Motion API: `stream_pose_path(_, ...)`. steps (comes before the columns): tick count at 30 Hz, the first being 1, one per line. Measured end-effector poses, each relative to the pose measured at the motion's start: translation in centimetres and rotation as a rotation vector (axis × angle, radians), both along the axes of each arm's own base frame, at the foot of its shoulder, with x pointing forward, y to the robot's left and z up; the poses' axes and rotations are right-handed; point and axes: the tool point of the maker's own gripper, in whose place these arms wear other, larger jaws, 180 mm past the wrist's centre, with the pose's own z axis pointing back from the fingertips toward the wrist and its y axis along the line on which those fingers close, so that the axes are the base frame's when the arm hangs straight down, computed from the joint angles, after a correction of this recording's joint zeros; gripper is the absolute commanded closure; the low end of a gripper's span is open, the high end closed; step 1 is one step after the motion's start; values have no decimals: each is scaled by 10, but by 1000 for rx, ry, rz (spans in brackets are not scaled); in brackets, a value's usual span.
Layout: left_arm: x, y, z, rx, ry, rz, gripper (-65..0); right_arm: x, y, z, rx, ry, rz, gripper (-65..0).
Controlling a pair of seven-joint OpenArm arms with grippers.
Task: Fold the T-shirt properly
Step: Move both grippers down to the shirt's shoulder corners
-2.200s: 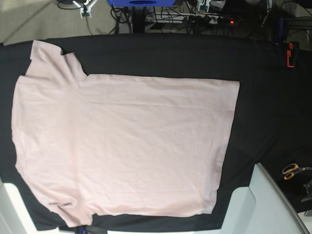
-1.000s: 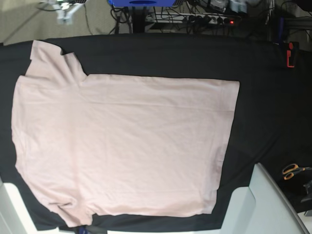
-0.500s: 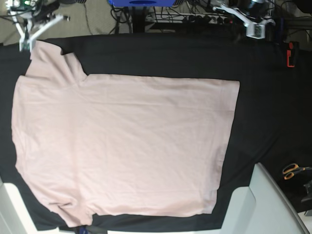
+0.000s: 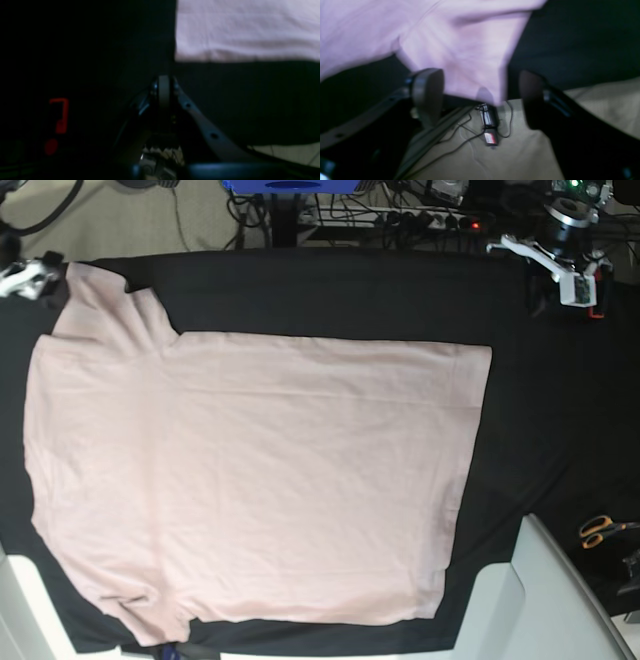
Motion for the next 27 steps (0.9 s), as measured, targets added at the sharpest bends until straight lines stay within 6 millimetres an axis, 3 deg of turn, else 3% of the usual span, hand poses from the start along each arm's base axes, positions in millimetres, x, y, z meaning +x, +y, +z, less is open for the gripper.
stream_pose_path(4,4,4,2,9,-8,6,0,-11,-10,-30,90,77,-35,-480)
stream_pose_path(7,11,2,5,5,-29,0,0,-3,-13,-43,145,78,-65,-480)
stream_pose_path(13,10,3,4,5,-22,4,0,0,-15,-48,166,58,-90,-480)
stream_pose_path(17,8,1,1,-8,-23,22,0,11,0,-50,169,62,-14,-476)
stream_pose_path(22,9,0,1,-12,-26,26,0,15,24,-54,209,43,6,-374)
stream_pose_path(27,9,0,1,-12,-26,25,0,13,28,-54,223,40,5,-371)
